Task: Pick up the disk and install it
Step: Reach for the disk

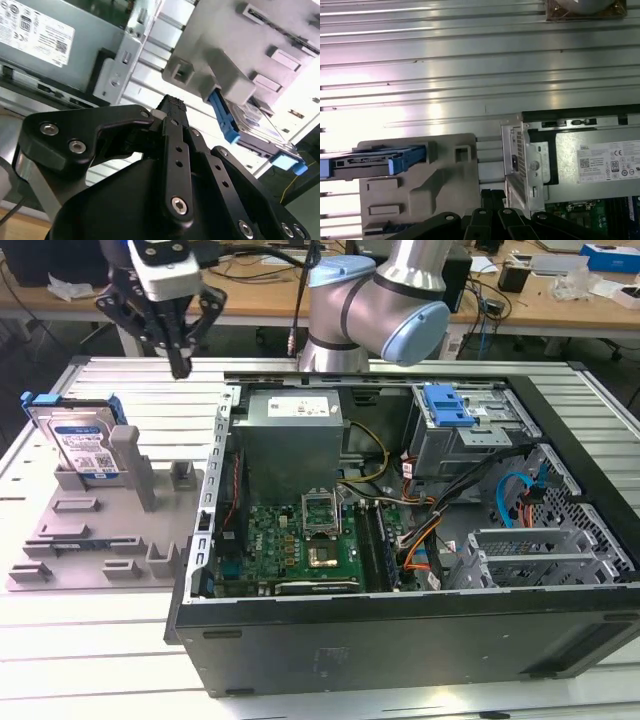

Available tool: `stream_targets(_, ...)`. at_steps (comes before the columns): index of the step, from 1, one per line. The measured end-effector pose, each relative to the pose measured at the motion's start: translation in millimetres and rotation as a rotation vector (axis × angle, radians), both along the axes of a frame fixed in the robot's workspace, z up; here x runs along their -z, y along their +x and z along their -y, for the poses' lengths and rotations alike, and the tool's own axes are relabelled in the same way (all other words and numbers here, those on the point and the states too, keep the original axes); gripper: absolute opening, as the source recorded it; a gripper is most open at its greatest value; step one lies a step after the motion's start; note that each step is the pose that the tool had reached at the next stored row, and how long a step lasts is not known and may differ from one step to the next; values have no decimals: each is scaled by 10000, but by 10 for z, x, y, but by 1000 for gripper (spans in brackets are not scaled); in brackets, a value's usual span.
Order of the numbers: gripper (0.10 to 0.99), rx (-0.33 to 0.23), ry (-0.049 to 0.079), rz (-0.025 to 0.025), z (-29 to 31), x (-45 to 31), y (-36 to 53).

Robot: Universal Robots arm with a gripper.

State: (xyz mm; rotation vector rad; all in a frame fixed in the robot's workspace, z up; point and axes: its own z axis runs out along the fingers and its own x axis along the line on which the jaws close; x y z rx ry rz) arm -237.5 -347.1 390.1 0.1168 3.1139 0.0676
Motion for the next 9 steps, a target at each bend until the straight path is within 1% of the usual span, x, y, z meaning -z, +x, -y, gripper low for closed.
stream_targets(4, 106, 0, 0, -2, -43, 4, -183)
stream_targets(5, 106, -2, 1, -2, -65, 6, -273)
stream_targets(9, 106, -2, 1, -3, -115, 11, -462)
